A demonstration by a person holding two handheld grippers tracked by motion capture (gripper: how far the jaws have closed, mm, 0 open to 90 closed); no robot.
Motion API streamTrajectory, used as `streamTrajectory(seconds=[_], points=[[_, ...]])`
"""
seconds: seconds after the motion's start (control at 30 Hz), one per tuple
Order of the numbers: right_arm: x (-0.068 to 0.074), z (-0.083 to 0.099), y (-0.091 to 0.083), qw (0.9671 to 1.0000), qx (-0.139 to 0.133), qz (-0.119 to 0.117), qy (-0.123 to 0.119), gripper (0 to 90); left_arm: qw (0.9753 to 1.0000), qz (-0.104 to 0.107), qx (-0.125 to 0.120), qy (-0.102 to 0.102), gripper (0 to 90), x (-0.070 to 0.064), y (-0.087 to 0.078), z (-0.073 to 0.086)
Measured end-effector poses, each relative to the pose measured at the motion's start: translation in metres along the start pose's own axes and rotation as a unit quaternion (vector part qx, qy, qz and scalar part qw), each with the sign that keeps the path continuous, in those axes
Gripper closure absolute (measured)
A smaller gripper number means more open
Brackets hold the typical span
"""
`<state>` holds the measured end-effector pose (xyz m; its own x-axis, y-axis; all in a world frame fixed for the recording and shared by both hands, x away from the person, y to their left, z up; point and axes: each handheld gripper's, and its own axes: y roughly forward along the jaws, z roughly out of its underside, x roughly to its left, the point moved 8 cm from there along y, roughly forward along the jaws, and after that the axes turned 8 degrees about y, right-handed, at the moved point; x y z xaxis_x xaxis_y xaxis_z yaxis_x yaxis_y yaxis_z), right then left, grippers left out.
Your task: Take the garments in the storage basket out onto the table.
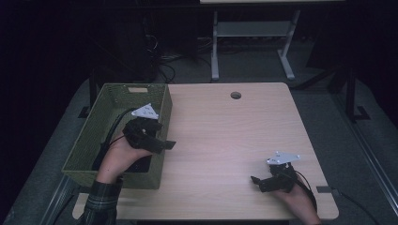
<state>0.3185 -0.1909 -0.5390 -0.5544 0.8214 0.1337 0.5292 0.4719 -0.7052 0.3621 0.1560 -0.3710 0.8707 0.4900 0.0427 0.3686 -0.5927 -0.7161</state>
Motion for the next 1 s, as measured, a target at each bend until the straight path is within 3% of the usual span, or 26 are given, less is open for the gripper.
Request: streamTrajectory(seconds=[0.5,1.0], points=[[0.000,0.000,0.000,1.0000,0.000,0.000,0.000,3.4,0.9991,-0.032,0.014,-0.023,14.9,0.017,-0.017,0.016],[0.000,0.000,0.000,1.0000,0.000,0.000,0.000,3.3,0.9962,-0.066,0.034,-0.045,15.0,0.034,-0.034,0.035]])
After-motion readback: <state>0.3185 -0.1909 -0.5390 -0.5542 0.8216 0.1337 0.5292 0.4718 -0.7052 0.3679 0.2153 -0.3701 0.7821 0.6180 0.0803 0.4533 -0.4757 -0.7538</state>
